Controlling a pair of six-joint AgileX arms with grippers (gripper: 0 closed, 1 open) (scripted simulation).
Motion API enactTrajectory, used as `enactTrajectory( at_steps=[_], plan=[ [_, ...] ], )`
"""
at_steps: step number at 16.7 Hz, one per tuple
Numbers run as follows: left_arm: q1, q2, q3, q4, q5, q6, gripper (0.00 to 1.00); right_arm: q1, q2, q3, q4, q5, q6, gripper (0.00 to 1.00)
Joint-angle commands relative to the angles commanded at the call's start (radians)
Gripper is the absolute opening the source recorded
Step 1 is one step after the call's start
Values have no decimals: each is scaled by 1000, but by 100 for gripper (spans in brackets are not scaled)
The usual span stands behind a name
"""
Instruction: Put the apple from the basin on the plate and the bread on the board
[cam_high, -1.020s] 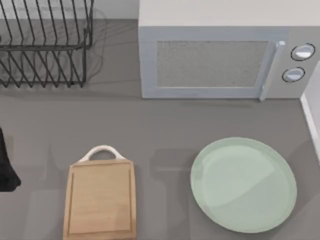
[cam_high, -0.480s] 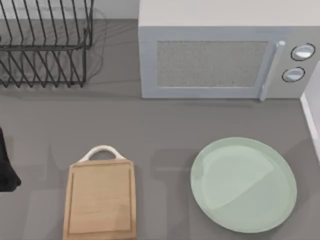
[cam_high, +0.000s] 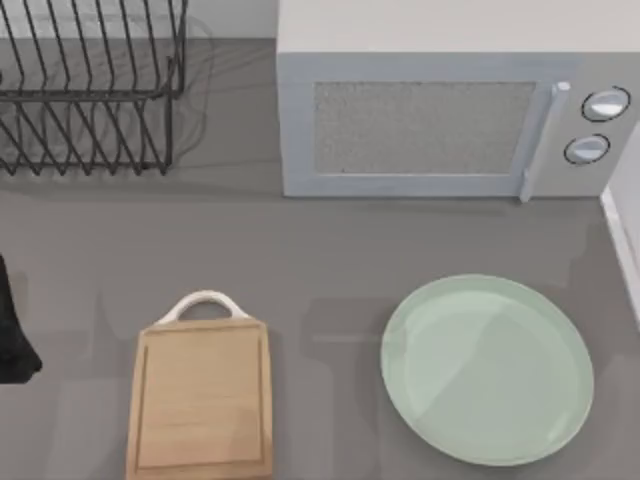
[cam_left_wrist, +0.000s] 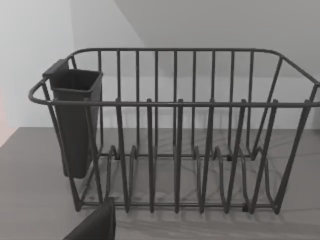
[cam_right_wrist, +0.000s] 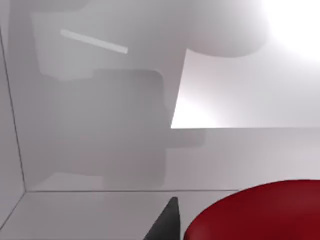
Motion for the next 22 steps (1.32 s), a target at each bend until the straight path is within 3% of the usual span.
enactTrajectory(
  at_steps=[6, 10, 22],
  plan=[
    [0, 0, 0, 0, 0, 0, 100, 7, -9, 8, -4, 0, 8, 0],
    [0, 0, 0, 0, 0, 0, 100, 83, -60, 17, -55, 5, 87, 0],
    [0, 0, 0, 0, 0, 0, 100, 610, -194, 3, -317, 15, 615, 0]
  ],
)
